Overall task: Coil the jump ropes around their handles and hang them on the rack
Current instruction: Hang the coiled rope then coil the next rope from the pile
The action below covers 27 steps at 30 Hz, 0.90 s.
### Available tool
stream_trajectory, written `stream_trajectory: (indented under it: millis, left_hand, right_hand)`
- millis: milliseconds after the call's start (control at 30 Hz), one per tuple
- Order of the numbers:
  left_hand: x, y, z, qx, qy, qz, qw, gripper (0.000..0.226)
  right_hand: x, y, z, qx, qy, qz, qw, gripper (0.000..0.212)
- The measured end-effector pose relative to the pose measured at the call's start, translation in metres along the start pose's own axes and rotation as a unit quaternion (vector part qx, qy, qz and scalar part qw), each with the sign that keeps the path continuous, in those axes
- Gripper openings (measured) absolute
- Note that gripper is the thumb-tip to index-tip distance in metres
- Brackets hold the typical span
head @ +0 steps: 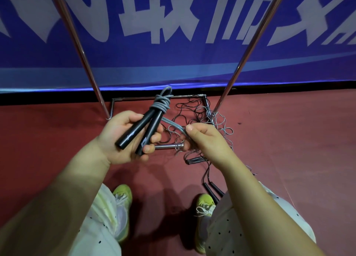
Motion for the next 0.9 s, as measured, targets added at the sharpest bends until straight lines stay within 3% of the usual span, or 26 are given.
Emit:
stream_trajectory:
  millis: [167,300,400,533,700,833,900]
  left_hand:
    - [-0.010,0.012,-0.003,-0.035,0.135,0.184,0.973,0.041]
    - [-0.014,0.020,-0.009,-0.011,0.208,0.244,0.947,0.033]
    - [-0.012,0.025,-0.009,0.021,0.242,0.265,0.933,0.021]
    - [-0.008,0.035,-0.014,0.042,0.381,0.247,0.890,0.007]
    - [-0.006,0.041,-0.020,0.070,0.533,0.233,0.810,0.049]
    - [0.006,0.040,-0.023,0.105,0.638,0.250,0.721,0.053]
    - [0.013,0.037,-0.025,0.120,0.656,0.246,0.704,0.054]
  right_hand:
    - [0.010,-0.002,0.002,0.009,-0.035,-0.040,0.999,0.035]
    - [0.013,0.001,0.005,0.019,-0.019,-0.036,0.999,0.043]
    - [0.010,0.004,0.006,0.028,0.007,-0.012,0.999,0.048]
    - [0.007,0.007,0.017,0.099,0.013,0.062,0.993,0.054]
    - [0.012,0.008,0.028,0.149,0.016,0.085,0.985,0.052]
    - [0.010,0.010,0.028,0.140,-0.002,0.106,0.984,0.055]
    - [0.012,0.009,0.026,0.115,-0.007,0.106,0.988,0.053]
Point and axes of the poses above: each hand's wrist, its own y-axis towards the middle knuckle, its own x-axis out of the palm, z = x × y, the point moved 2 cm from there along y, towards the middle knuckle
